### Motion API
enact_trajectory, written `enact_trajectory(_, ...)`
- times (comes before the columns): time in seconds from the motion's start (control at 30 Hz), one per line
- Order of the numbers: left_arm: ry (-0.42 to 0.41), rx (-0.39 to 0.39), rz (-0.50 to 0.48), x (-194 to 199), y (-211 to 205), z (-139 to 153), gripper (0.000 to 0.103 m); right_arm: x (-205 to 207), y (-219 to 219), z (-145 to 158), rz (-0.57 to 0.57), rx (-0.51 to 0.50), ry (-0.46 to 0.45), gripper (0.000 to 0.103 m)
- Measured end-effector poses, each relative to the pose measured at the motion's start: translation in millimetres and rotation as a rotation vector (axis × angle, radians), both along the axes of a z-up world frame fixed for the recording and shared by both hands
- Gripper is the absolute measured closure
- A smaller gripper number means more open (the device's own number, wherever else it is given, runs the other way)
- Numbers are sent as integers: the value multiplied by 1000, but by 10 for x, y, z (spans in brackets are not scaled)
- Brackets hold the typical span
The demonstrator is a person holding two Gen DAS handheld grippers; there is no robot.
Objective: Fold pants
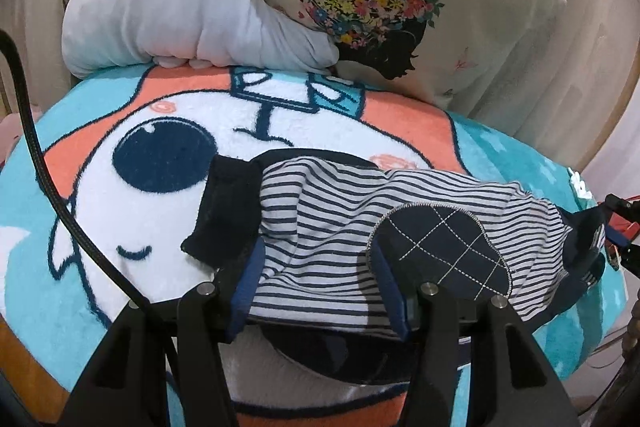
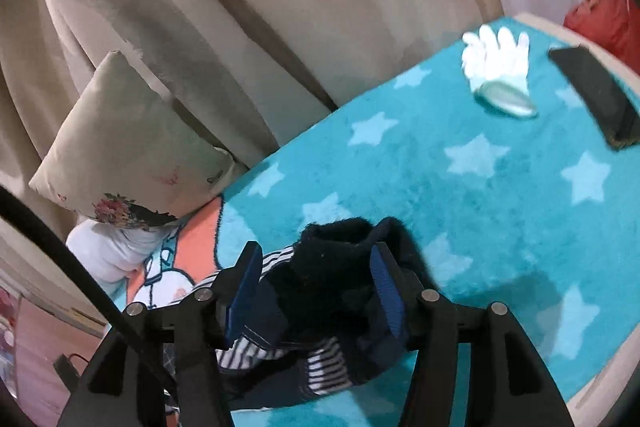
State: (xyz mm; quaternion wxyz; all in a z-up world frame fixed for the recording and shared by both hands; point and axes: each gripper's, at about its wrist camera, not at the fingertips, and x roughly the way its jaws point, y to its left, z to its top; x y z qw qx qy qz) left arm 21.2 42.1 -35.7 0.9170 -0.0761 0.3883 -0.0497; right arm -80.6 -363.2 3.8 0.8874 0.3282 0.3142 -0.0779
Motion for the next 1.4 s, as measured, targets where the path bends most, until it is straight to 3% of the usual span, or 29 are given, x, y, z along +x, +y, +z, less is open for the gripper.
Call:
enact_trajectory(0.1,-4,20,-2,-5,-27,-15,49,45,41,-58,25,-10,5,46)
enact_trajectory(0.17,-7,23,-3,-11,-30,-19,49,47,52,-112,75,0,6,85)
enact_trajectory(0.27,-6,17,-4,-21,-30,-24,49,-126,64,-76,80,-87,-3,90)
enact_trajectory(0.33,-8,13,-8,-27,-31,-32,48,-267,30,-113,70,-146,32,90)
enact_trajectory(0.43,-15,26,-14,-26,-49,-55,47,-356,-59,-234,91,-155,85,90)
enact_trajectory(0.53,-24,47,-18,-45,-64,-63,47,-525,-183,-224,56,-143,67,73)
enact_trajectory(0.63,-32,33,-16,-65,-41,-33,47,-638,-311,-136,32,-112,-38,35)
enact_trajectory(0.67,-39,14,-12,-82,-16,-8,47,-640,-354,-136,31,-73,-74,33)
enact_trajectory(0.77,-79,-47,-2,-178,80,116,47,-436,-406,-251,69,-20,-39,32)
enact_trajectory(0.87,-118,-62,25,-259,169,227,47,-182,-399,-469,108,-6,36,32)
enact_trajectory(0.93,-121,-60,44,-273,234,261,47,-99,-380,-556,128,11,32,33)
enact_trajectory(1.0,-120,-55,74,-267,309,269,47,-48,-342,-569,182,67,-5,48)
enact_trajectory(1.03,-117,-53,88,-259,343,269,47,-22,-333,-574,210,111,-26,64)
enact_trajectory(1.07,-111,-54,103,-243,379,267,47,8,-318,-558,236,131,-43,67)
enact_trajectory(1.27,-103,-54,151,-194,441,302,47,18,-421,-187,169,-50,-110,75)
enact_trajectory(1.4,-105,-68,137,-139,360,348,47,-2,-577,-186,96,-112,-81,81)
